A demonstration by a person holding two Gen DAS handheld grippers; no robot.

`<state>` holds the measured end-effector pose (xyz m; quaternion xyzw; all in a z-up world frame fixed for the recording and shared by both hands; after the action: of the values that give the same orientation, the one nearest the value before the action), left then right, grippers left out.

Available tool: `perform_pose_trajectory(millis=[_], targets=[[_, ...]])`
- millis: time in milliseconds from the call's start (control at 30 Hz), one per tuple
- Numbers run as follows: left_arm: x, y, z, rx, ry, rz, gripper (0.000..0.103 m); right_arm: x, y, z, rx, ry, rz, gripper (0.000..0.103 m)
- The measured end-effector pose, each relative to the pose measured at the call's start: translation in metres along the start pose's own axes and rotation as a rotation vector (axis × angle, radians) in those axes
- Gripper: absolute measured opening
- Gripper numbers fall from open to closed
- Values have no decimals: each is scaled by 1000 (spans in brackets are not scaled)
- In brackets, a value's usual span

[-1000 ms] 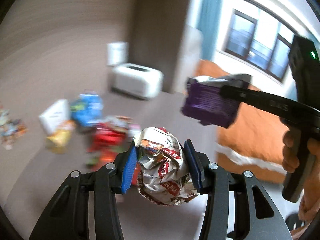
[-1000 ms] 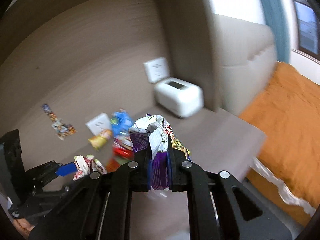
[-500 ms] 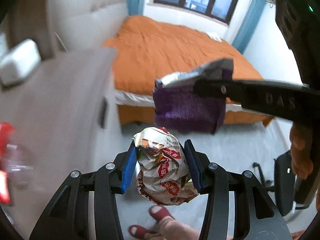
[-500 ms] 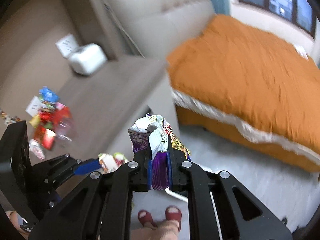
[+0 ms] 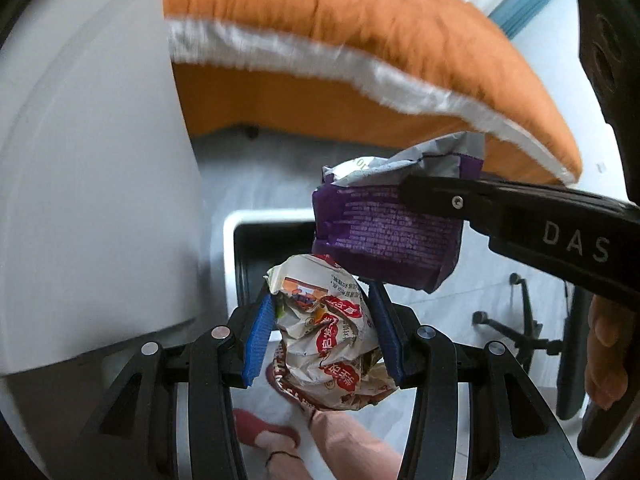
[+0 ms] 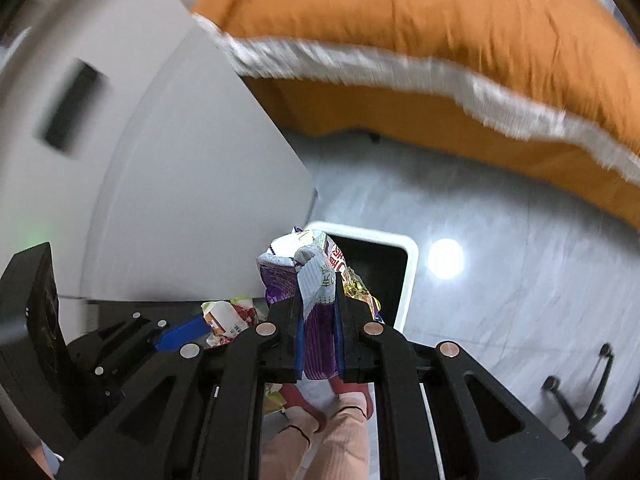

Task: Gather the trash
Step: 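Carry both items down over the white bin and open both tools, then raise both tools back toward the trash pile on the desk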

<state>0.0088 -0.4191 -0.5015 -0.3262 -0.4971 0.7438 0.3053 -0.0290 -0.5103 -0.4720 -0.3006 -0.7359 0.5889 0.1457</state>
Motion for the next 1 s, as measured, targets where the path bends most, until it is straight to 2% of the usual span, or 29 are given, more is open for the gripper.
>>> perform_pose_trajectory(millis=[67,133,167,200,267,367,533,667,833,967,1000], targets=[[4,36,-2,13,-19,-24,48,0,37,12,2,11,-24,12],[9,71,-7,22,-22,-46,55,1,70,22,6,16,-44,17],[8,83,-8,24,-23,-49,75,1,80,25,9,15,-49,40],[10,104,-14,13,-30,-63,98,2,96,31,5,11,-63,75],[13,120,-16,1,-44,-62,98,5,118,41,33,10,-65,79],[24,150,-31,-37,-85,-94,98,11,148,55,52,9,-110,92],[32,155,-39,-56,-94,-93,98,14,156,56,67,-31,-127,92],[30,142,-39,-59,-107,-84,98,15,135,43,52,-47,-120,93],[15,93,-26,-60,-118,-33,98,7,97,30,32,-50,-83,93],[2,39,-7,-53,-129,25,98,-1,35,14,14,-56,-24,94],[-2,14,2,-54,-125,56,98,-3,20,10,5,-64,-15,95]])
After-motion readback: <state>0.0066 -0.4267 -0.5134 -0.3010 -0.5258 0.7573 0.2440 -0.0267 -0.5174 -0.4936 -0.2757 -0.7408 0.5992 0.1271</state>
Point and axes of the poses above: each gripper's, at about its wrist camera, not at the fingertips, and y roughly the way its jaws point, z to its right, x to its underside, the point moved 5 cm from there along y, roughly the way its jaws point, and after that the axes turned 4 degrees about -z, right-handed, at the moved point
